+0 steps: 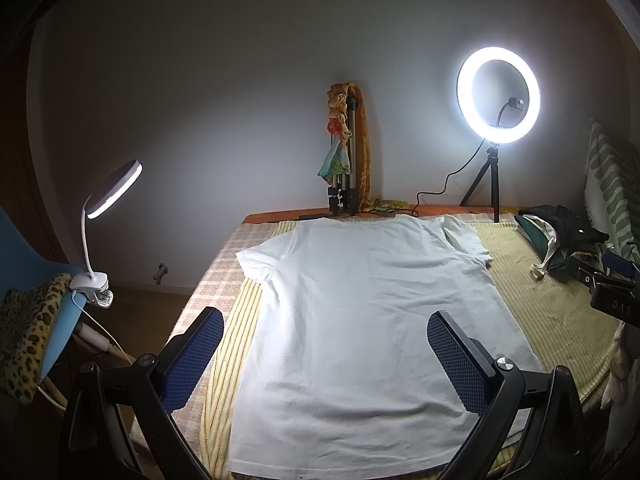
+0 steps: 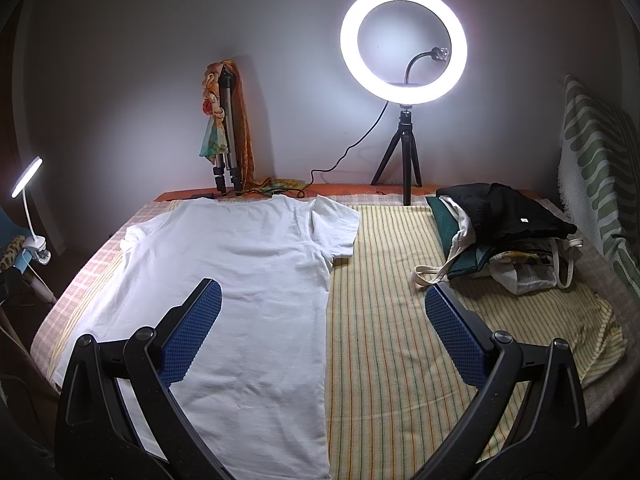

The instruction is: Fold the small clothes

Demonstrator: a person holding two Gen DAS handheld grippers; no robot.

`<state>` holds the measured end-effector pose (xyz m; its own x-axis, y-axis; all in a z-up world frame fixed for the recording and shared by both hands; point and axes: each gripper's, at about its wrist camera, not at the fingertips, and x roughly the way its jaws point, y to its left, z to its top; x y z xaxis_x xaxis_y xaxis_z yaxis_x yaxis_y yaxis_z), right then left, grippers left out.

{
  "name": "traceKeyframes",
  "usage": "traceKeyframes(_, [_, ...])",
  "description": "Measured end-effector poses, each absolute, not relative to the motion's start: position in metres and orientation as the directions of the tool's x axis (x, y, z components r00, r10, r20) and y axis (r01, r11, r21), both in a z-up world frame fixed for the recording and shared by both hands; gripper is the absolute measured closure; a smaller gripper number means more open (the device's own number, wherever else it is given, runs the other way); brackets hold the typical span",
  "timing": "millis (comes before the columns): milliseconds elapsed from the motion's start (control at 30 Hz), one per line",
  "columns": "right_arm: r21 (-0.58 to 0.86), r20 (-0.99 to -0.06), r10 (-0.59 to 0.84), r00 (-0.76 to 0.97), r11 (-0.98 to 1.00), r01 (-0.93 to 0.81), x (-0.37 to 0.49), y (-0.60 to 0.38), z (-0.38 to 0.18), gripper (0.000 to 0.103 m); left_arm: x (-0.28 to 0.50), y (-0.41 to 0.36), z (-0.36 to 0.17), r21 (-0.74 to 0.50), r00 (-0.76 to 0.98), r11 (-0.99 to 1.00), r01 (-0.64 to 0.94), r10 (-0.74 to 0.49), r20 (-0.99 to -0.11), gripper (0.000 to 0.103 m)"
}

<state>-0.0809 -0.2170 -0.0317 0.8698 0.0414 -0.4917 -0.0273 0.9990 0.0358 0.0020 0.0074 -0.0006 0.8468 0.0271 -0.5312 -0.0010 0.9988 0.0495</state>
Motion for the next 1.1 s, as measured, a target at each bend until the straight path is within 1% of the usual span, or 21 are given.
traceKeyframes(167, [0.053, -0.492, 0.07, 0.868, 0.997, -0.05, -0.077, -0.212, -0.03, 0.0, 0.0, 0.012, -0.002, 0.052, 0.848, 0.999, -0.01, 0.036, -0.528, 0.0])
traceKeyframes(467, [0.128, -0.54, 0.203, 0.817, 0.979, -0.159, -0.05, -0.18, -0.031, 0.0, -0.006, 0.046, -0.018, 0.021, 0.826, 0.998, -0.064, 0.065, -0.56, 0.001])
traceKeyframes(567, [0.134, -0.538, 0.251, 0.805, 0.968, -0.212, -0.043, -0.169, -0.028, 0.0, -0.02, 0.06, -0.027, 0.001, 0.828, 0.997, -0.078, 0.065, -0.558, 0.006])
traceKeyframes(700, [0.084, -0.535, 0.28, 0.797, 0.956, -0.28, -0.034, -0.15, -0.017, 0.0, -0.042, 0.079, -0.039, -0.074, 0.824, 0.993, -0.095, 0.036, -0.565, 0.01])
traceKeyframes(800, [0.081, -0.555, 0.329, 0.764, 0.935, -0.344, -0.019, -0.136, -0.004, 0.0, -0.054, 0.091, -0.05, -0.101, 0.808, 0.986, -0.132, 0.048, -0.587, 0.019])
traceKeyframes(867, [0.095, -0.547, 0.356, 0.757, 0.925, -0.367, -0.006, -0.126, 0.004, 0.0, -0.058, 0.099, -0.06, -0.117, 0.788, 0.981, -0.153, 0.049, -0.613, 0.033])
traceKeyframes(967, [0.123, -0.539, 0.396, 0.743, 0.91, -0.396, 0.014, -0.112, 0.013, 0.0, -0.062, 0.113, -0.075, -0.178, 0.759, 0.968, -0.176, 0.018, -0.651, 0.046])
traceKeyframes(1000, [0.126, -0.539, 0.404, 0.739, 0.906, -0.403, 0.02, -0.107, 0.014, 0.002, -0.064, 0.118, -0.08, -0.194, 0.749, 0.964, -0.182, 0.008, -0.663, 0.048])
traceKeyframes(1033, [0.131, -0.541, 0.417, 0.731, 0.9, -0.416, 0.028, -0.098, 0.016, 0.004, -0.065, 0.121, -0.086, -0.203, 0.738, 0.961, -0.189, 0.003, -0.675, 0.052])
traceKeyframes(1100, [0.142, -0.551, 0.44, 0.709, 0.887, -0.44, 0.041, -0.085, 0.016, 0.012, -0.066, 0.125, -0.095, -0.21, 0.723, 0.957, -0.2, 0.0, -0.691, 0.055])
